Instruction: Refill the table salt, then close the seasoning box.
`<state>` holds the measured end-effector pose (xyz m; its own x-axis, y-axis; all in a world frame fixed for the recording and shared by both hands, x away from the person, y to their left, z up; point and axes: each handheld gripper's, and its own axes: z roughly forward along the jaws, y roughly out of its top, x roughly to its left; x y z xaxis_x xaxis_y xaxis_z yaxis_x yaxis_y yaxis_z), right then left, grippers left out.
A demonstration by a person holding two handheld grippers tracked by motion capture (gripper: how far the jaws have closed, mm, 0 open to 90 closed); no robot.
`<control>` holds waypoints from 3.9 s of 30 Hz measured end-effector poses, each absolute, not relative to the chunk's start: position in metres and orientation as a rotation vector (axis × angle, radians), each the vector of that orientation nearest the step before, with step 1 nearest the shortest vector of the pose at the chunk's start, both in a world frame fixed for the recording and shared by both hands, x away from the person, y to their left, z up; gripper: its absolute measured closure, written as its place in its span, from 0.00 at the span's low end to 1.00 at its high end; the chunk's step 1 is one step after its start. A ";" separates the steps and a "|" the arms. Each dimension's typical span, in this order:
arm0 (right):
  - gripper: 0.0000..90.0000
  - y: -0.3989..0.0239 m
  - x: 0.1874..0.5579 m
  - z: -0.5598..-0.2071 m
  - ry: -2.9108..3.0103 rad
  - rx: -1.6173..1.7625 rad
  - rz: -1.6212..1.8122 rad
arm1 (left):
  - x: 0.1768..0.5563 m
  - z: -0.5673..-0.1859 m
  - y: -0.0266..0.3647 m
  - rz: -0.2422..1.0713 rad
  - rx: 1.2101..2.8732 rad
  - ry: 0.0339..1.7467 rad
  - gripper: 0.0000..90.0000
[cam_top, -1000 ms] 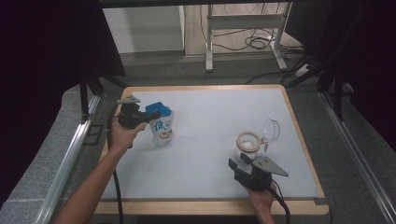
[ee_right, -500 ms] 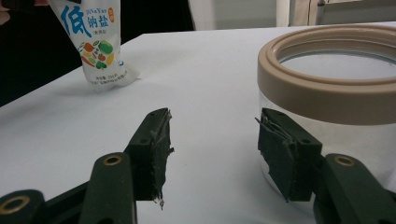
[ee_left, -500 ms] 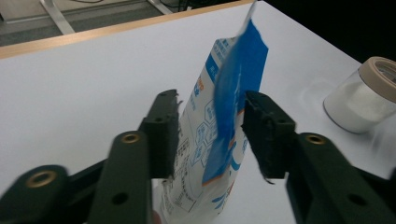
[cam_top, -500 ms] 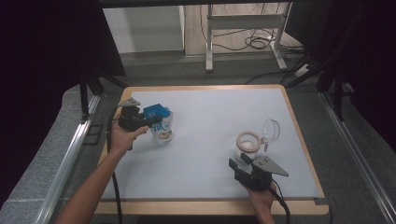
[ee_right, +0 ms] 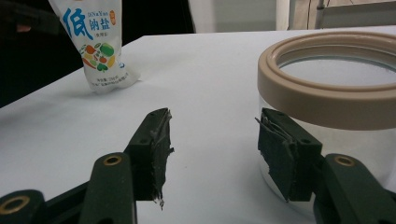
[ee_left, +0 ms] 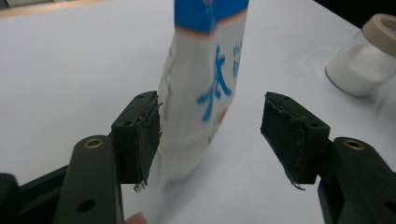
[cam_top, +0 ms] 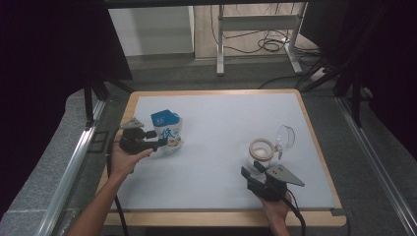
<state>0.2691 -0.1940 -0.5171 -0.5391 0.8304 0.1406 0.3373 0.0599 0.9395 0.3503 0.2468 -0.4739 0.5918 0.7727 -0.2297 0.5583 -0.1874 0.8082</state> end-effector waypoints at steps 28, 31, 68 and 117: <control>1.00 -0.233 0.253 -0.505 1.943 1.066 1.445 | 0.302 -0.520 0.216 0.275 1.932 1.030 0.42; 1.00 -0.243 0.251 -0.503 1.927 1.082 1.444 | 0.302 -0.520 0.215 0.279 1.933 1.027 0.42; 1.00 -0.309 0.288 -0.488 1.669 1.271 1.401 | 0.300 -0.526 0.202 0.233 1.969 1.007 0.41; 1.00 -0.269 0.310 -0.464 1.700 1.151 1.407 | 0.300 -0.535 0.195 0.200 2.001 1.007 0.41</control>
